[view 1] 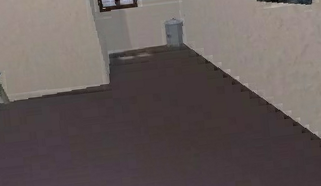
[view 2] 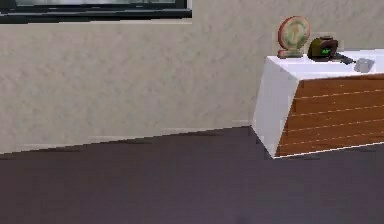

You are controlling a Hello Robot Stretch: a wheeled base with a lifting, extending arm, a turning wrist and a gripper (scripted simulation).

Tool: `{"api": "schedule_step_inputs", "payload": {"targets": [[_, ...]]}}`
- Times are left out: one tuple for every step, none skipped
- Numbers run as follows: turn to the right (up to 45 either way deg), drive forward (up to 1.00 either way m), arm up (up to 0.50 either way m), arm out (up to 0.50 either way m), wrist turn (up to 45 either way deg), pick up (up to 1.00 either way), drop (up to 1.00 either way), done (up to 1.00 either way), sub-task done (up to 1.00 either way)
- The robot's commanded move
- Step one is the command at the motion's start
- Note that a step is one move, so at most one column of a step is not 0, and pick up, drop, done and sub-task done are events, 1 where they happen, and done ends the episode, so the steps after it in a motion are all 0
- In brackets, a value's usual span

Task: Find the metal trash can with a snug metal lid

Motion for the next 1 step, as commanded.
{"api": "schedule_step_inputs", "payload": {"targets": [[0.0, 1.00, 0.00, 0.00, 0.0, 0.00, 0.00, 0.00, 0.00]]}}
